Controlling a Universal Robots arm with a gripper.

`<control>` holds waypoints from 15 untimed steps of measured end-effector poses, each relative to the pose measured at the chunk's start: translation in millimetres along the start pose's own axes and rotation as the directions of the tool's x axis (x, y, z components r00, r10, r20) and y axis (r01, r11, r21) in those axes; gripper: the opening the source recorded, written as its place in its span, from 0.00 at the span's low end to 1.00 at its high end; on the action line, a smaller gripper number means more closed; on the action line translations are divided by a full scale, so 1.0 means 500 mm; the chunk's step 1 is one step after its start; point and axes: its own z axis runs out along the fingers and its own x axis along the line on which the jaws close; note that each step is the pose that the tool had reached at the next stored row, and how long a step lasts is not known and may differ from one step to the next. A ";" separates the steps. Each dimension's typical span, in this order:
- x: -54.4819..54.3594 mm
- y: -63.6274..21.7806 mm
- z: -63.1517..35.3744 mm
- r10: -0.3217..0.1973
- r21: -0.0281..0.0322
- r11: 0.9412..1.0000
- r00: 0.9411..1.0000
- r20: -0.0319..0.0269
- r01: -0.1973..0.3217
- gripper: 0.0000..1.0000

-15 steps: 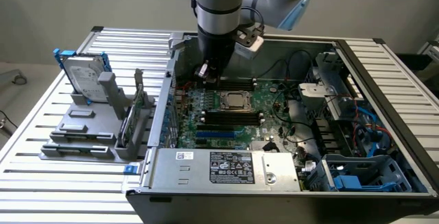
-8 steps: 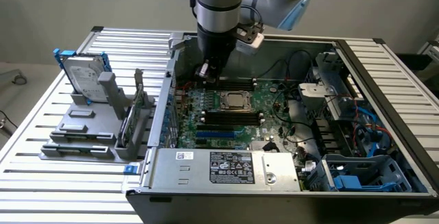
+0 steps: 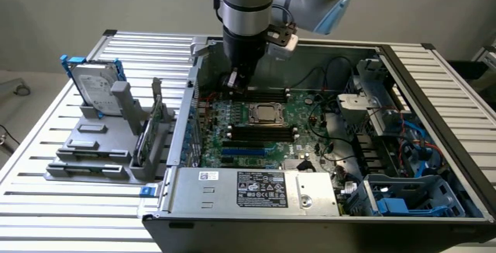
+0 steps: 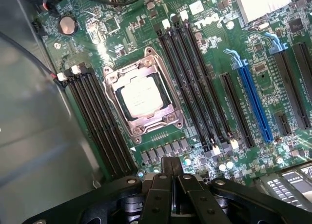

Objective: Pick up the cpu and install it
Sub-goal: 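Install the first cpu locking lever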

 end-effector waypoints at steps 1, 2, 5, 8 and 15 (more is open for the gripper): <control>0.001 0.000 0.001 -0.011 -0.001 1.000 1.000 0.002 0.011 0.11; 0.002 -0.001 0.002 -0.022 -0.003 1.000 1.000 0.004 0.022 0.11; 0.006 -0.002 0.007 -0.054 -0.005 0.999 0.998 0.009 0.054 0.11; 0.011 -0.005 0.014 -0.083 -0.008 0.996 0.996 0.014 0.083 0.11; 0.027 -0.011 0.029 -0.136 -0.013 0.991 0.990 0.030 0.136 0.11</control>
